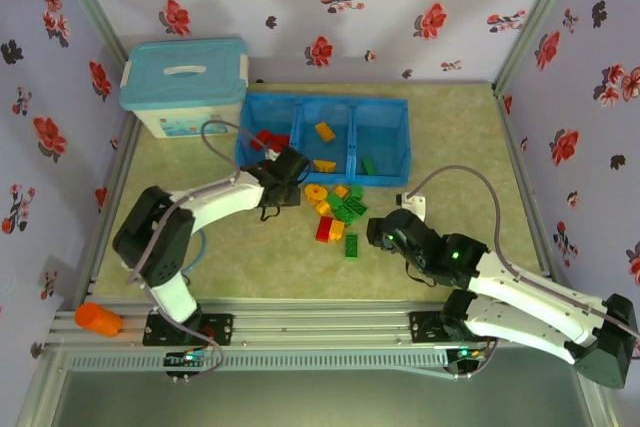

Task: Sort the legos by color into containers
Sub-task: Pick up the lego from the center of the table, then place the lego in the container.

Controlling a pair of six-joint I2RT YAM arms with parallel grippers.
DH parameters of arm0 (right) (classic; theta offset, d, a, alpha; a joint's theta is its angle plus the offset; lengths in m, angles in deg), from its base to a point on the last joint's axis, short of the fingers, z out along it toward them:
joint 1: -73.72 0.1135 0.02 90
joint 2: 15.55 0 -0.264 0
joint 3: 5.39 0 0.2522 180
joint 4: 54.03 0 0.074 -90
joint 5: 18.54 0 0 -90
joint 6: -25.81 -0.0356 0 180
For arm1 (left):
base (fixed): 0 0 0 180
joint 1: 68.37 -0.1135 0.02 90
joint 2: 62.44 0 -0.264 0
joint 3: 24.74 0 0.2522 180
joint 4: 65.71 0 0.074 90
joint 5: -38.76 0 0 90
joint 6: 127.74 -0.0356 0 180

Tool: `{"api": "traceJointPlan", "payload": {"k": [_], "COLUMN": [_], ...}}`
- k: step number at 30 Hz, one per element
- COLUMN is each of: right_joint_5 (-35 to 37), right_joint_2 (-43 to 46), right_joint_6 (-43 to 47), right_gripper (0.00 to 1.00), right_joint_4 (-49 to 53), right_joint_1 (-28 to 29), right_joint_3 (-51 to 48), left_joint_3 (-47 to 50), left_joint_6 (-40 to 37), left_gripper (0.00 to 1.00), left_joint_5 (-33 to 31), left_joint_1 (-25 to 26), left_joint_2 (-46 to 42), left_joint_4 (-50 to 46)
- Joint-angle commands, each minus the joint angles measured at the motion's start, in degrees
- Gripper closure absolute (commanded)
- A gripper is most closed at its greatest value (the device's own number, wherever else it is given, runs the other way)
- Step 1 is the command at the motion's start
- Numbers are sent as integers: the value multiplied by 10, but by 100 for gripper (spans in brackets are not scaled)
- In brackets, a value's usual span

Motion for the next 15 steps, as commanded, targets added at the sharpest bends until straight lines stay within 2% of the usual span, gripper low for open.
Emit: {"api": "traceJointPlan", "payload": {"k": [1, 5, 15], "right_joint_5": [18, 16, 23], "right_joint_2": [6, 5, 3], "right_joint_6": [-15, -20, -14], "right_gripper": [31, 32, 32], "right_joint_4": [-8, -14, 11], "right_joint_1": [7, 11, 21], "right_joint_3": [-9, -11, 17], "left_joint_3": [-17, -65, -185], "left_joint_6": [-18, -52, -111], "left_gripper": [71, 71, 71], "left_joint_5": [-27, -27, -1], "left_joint_1": [0, -28, -103], "left_joint_2": [-59, -60, 1], "left_joint_4": [-30, -59, -97]}}
